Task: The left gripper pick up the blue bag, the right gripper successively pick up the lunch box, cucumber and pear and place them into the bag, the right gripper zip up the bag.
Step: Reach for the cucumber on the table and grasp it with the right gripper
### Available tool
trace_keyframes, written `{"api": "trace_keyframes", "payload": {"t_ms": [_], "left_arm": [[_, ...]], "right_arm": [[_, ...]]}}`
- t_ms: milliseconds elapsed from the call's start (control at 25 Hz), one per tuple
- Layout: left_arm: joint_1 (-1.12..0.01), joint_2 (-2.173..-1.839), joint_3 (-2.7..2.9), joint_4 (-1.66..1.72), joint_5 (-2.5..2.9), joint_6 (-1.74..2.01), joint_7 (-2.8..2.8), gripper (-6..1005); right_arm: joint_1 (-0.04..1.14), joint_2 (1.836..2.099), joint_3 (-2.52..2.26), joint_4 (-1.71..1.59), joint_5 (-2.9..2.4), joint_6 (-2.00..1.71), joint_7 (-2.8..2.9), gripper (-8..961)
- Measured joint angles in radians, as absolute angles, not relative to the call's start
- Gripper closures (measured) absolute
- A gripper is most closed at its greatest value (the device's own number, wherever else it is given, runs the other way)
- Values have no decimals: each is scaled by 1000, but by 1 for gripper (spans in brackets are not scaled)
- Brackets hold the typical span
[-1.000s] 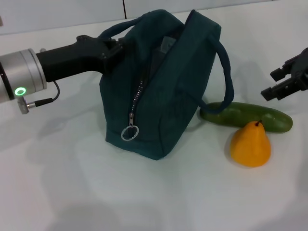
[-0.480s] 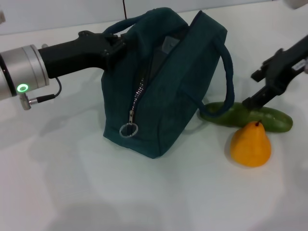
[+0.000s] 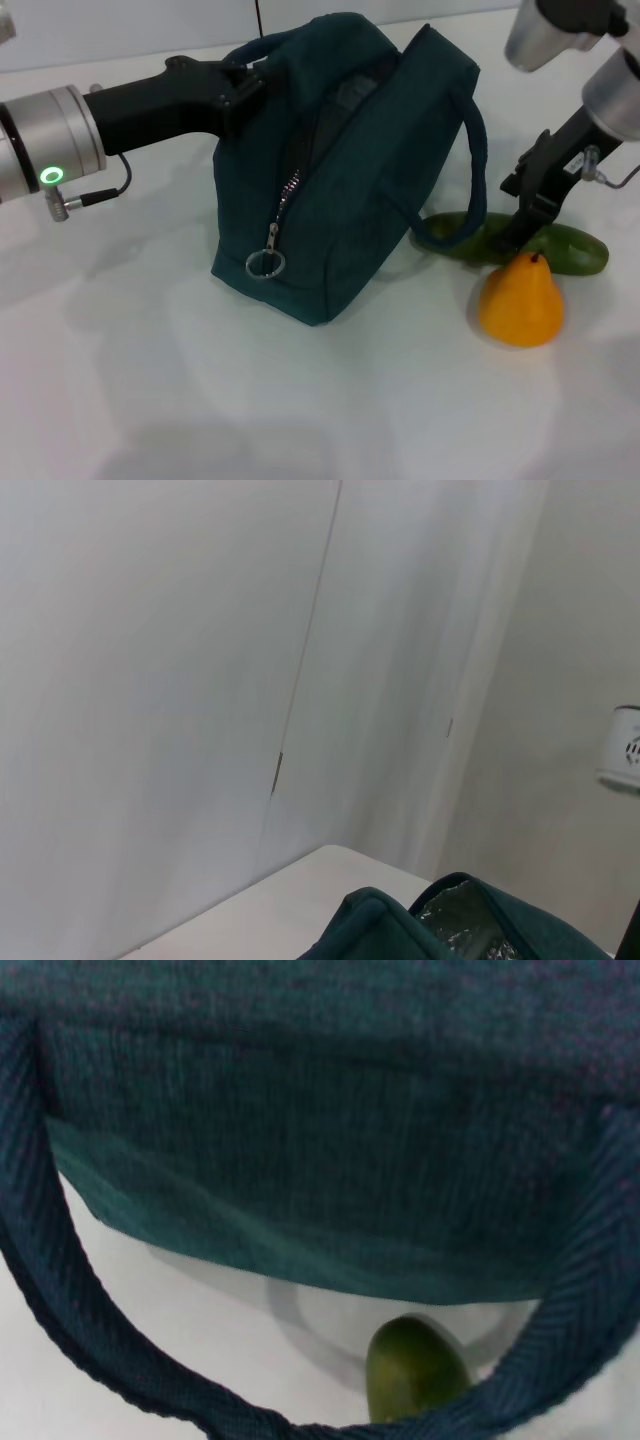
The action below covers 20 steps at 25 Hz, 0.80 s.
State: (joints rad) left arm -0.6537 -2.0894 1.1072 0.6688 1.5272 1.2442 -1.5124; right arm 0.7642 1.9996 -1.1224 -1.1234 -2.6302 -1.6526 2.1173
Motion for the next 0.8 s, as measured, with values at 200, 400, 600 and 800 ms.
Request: {"api": "trace_keyframes", "payload": {"t_ms": [200, 400, 600, 800], "left_arm": [[-655, -2089, 1107, 669, 1527, 1243, -1512, 952], [-655, -2089, 1106, 669, 1526, 1241, -1512, 952], [-655, -2089, 1105, 669, 1526, 1240, -1513, 951], [-655, -2089, 1104, 669, 1523, 1239, -1513, 951]], "right_arm": [[781, 2009, -1161, -1073, -2670, -1617, 2120, 103], [781, 2012, -1214, -1059, -2673, -1577, 2120, 109], [780, 2013, -1220, -1045, -2674, -1559, 2120, 115], [783, 2014, -1222, -1021, -2669, -1552, 2121, 121]]}}
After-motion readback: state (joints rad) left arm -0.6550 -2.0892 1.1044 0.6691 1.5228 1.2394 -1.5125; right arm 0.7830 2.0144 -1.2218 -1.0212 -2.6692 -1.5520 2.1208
